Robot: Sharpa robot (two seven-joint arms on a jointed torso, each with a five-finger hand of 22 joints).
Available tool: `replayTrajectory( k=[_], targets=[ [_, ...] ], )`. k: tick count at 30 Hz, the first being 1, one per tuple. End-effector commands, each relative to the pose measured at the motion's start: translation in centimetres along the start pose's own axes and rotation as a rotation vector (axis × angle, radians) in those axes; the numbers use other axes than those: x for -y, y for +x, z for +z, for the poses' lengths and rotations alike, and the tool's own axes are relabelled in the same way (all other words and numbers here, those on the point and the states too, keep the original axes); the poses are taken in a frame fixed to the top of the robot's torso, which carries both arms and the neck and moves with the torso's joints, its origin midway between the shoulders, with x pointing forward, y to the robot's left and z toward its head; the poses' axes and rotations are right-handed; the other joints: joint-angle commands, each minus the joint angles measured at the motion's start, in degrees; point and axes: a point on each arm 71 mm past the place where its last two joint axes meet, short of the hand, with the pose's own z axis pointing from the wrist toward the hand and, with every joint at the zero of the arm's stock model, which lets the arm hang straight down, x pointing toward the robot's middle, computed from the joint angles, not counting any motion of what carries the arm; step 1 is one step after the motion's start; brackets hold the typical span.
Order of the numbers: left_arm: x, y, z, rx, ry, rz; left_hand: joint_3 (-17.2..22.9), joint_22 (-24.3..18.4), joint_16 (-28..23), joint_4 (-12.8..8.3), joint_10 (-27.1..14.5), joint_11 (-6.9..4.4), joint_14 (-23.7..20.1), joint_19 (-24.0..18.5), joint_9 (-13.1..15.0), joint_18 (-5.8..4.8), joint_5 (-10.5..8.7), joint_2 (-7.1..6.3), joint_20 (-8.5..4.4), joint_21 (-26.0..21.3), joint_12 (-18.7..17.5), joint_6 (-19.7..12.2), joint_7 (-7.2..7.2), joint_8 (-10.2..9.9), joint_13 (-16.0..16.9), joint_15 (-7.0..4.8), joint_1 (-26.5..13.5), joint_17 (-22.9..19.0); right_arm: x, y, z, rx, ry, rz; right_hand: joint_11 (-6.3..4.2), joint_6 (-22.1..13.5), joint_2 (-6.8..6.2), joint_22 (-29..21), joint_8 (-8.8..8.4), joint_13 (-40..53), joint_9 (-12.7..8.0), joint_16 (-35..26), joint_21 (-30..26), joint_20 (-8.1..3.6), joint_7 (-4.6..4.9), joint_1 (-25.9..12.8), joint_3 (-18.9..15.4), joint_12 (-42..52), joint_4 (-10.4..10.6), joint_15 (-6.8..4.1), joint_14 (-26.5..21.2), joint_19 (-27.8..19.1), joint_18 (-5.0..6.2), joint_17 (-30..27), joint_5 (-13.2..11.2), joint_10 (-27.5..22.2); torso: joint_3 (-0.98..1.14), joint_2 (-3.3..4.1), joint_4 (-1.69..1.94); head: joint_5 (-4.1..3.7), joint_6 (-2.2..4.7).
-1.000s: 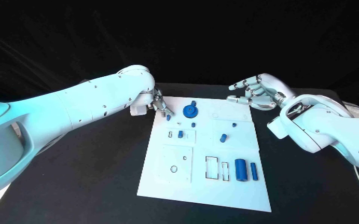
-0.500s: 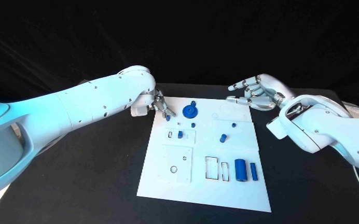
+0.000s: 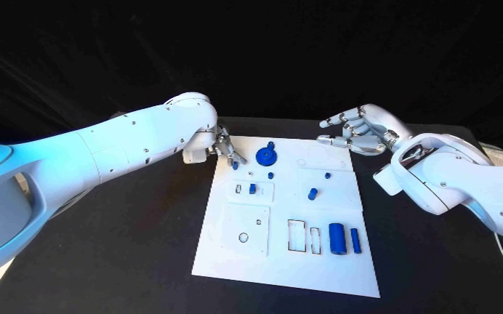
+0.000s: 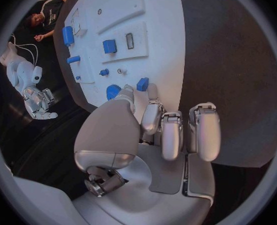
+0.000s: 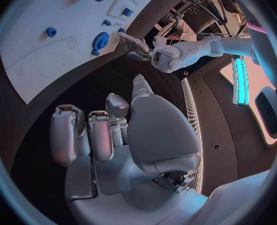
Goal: Assemble the parts on the task board
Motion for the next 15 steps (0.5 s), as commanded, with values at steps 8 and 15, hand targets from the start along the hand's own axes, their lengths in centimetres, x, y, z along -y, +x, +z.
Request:
replayTrajectory(
  k=[8, 15],
  targets=[
    [0.19, 0.24, -0.04, -0.024, 0.009, 0.013, -0.1, 8.9, 0.2, -1.0, 0.4, -0.23, 6.0, 3.7, -0.2, -0.27, -0.27, 0.97, -0.04, 0.2, 0.3, 0.5, -0.01, -0.1, 0.0, -0.19, 3.1, 15.1, -0.09, 0.21, 0.03, -0.016, -0.012, -0.007, 0.1, 0.5, 0.34, 0.0, -0.11, -0.1, 0.0, -0.3, -0.2, 0.18, 0.01, -0.5, -0.4, -0.1, 0.0, -0.45, 4.3, -0.4, 0.71, 7.9, 0.3, -0.3, -0.03, -0.02, -0.02, 0.02, -0.15],
    [0.22, 0.15, -0.03, -0.012, 0.012, 0.003, 1.2, 8.6, 0.2, -2.2, 0.4, -0.39, 6.0, 3.6, -0.5, -0.21, -0.13, 2.65, -0.13, 0.0, 0.2, 0.5, -0.19, -0.2, 0.0, -0.3, 6.2, 15.1, -0.1, 0.24, 0.04, -0.016, -0.012, -0.006, 0.1, 0.5, 0.36, -0.1, -0.11, 0.0, 0.0, -0.3, -0.3, 0.18, 0.01, -0.4, -0.5, -0.1, -0.1, -0.45, 4.3, -0.4, 0.71, 7.9, 0.3, -0.3, -0.02, -0.01, -0.02, 0.06, -0.21]
  ],
)
